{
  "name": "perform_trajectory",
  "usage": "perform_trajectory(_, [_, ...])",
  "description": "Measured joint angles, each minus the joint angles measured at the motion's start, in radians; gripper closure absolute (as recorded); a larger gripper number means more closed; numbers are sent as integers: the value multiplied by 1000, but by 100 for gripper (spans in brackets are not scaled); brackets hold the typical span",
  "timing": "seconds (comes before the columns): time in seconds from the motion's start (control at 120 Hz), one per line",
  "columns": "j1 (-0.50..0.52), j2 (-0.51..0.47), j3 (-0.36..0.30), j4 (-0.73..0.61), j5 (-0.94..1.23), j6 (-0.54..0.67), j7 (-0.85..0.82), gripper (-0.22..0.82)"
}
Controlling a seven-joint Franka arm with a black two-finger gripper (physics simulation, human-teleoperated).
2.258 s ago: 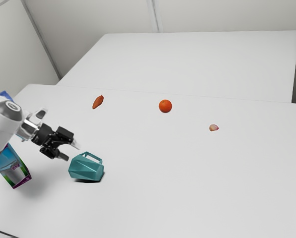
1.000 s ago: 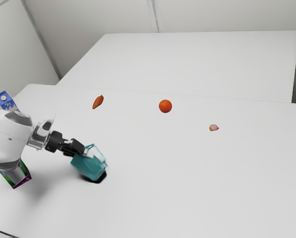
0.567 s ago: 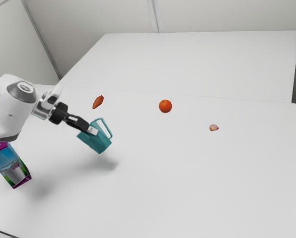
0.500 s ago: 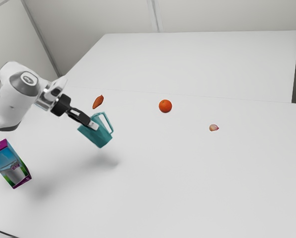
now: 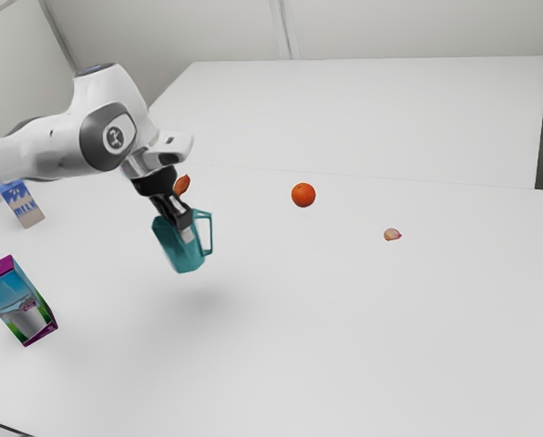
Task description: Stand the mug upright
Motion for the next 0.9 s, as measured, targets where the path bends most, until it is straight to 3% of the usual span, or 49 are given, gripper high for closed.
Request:
perform_trajectory(0.417, [-64,16,8,-101,143,165,-322,79])
perform_trajectory(0.9, [-95,42,6,-228,151,410,-534,79])
